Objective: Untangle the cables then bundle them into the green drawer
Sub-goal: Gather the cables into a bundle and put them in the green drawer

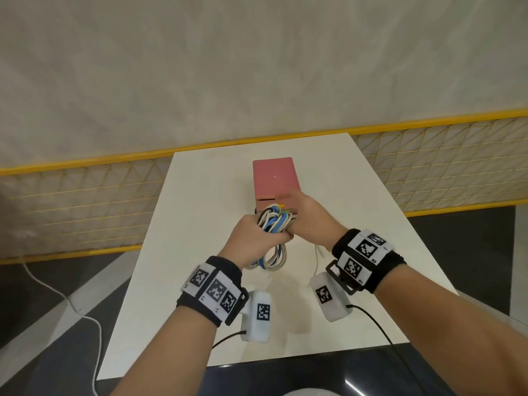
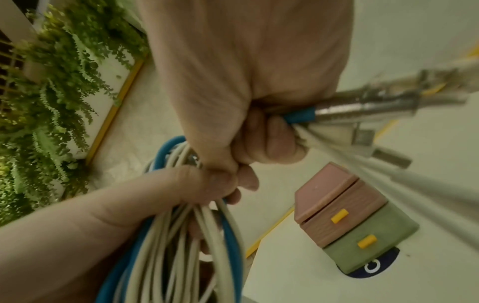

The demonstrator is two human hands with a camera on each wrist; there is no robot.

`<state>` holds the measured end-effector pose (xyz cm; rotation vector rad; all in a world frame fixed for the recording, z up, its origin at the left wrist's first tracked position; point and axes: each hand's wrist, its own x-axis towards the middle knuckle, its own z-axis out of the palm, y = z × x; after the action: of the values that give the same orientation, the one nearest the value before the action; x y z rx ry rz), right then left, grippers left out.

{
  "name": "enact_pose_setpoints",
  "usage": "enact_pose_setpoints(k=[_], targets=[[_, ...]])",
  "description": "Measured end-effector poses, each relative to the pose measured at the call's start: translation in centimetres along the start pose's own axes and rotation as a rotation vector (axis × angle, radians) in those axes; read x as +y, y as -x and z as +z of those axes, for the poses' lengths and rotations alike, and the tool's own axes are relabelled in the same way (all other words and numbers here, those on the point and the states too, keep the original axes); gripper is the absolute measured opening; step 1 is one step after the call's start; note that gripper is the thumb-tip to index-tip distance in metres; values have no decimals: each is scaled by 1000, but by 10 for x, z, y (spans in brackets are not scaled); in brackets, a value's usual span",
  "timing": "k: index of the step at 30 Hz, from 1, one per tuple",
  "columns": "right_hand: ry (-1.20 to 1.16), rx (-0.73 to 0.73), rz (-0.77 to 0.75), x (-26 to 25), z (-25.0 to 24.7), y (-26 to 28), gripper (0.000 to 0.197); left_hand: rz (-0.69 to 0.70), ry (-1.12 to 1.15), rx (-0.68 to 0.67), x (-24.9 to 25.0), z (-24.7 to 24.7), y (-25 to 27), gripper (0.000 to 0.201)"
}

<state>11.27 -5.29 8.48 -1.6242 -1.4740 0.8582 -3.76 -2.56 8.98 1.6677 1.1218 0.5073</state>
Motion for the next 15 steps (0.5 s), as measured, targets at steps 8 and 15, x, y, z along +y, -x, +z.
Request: enact_pose_setpoints(k=[8, 15], targets=[[101, -203, -88, 0, -32, 27, 32, 6, 29, 59, 2, -18, -3, 11], [35, 33, -72, 6, -9, 32, 21, 17, 243, 155, 4, 0, -9, 25]])
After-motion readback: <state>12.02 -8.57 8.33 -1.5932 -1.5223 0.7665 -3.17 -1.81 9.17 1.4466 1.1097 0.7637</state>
